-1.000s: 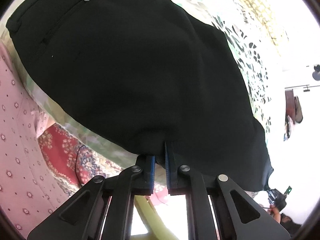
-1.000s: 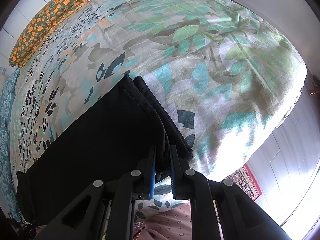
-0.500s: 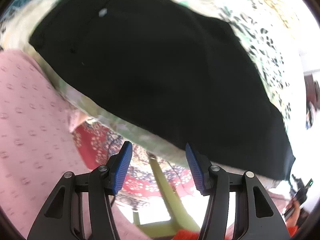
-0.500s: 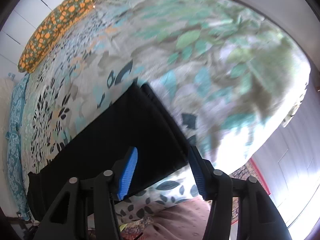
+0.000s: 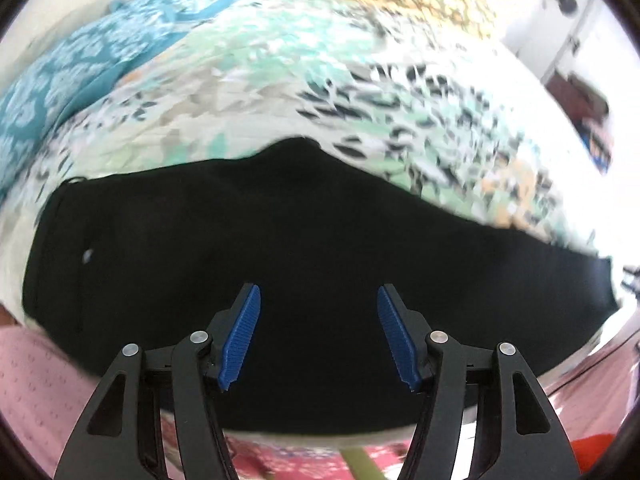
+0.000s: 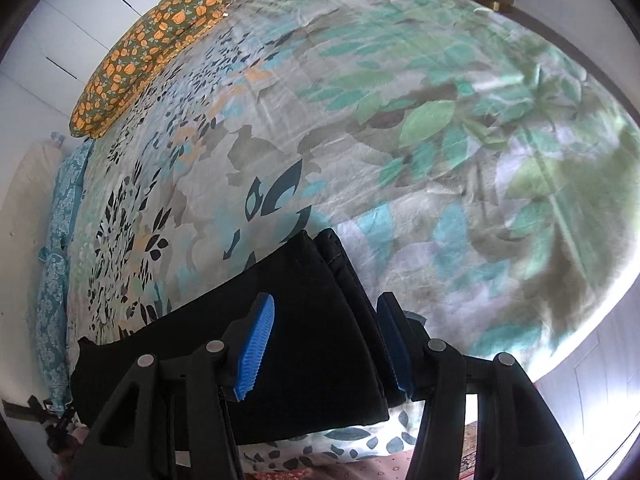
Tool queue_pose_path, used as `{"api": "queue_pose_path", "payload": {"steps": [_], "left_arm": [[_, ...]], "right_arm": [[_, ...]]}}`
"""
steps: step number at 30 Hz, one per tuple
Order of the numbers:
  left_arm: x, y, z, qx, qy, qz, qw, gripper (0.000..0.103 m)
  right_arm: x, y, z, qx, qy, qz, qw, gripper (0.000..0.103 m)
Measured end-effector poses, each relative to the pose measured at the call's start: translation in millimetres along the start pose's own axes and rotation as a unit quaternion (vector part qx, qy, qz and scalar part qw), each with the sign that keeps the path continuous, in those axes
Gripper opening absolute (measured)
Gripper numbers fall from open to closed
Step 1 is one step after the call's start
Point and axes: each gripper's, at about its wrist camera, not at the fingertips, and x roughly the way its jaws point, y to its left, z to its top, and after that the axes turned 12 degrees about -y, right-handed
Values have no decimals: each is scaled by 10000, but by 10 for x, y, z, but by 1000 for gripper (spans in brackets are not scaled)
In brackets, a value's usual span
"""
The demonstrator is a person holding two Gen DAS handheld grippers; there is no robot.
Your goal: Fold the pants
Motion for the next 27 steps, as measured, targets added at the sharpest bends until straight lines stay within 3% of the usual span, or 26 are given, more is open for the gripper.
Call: {"api": "queue_pose_path", "payload": {"steps": [4,11,14,17,19,21,24,27], "left_arm": [[158,-25,-210,109,214,6,9997,63],[194,172,-264,-146,250,258,9992,63],[227,189,-257,-211,249,323,9989,63],[244,147,-265,-118,259,353,9990,63],[253,112,-267,-59,263,343,9990,63],[249,93,-277,-41,274,314,9991,63],[222,115,-284,-78,275,294,9992,63],[216,173,-273,-241,279,274,9989,63]], "right_arm": [[202,-83,-9,-300,199,-40,9993,54],[390,-24,-87,-771,484,521,9945,54],[478,45,-109,-1084,662,339,9913,54],[537,96,-108,-1382,828,114,9869,46],[531,66,-65,-1203,918,129,9884,27],[479,43,-38,-986,972,301,9899,16],[324,116,-29,-780,828,476,9924,14],[67,325,-81,-499,614,1221,9894,14]]}}
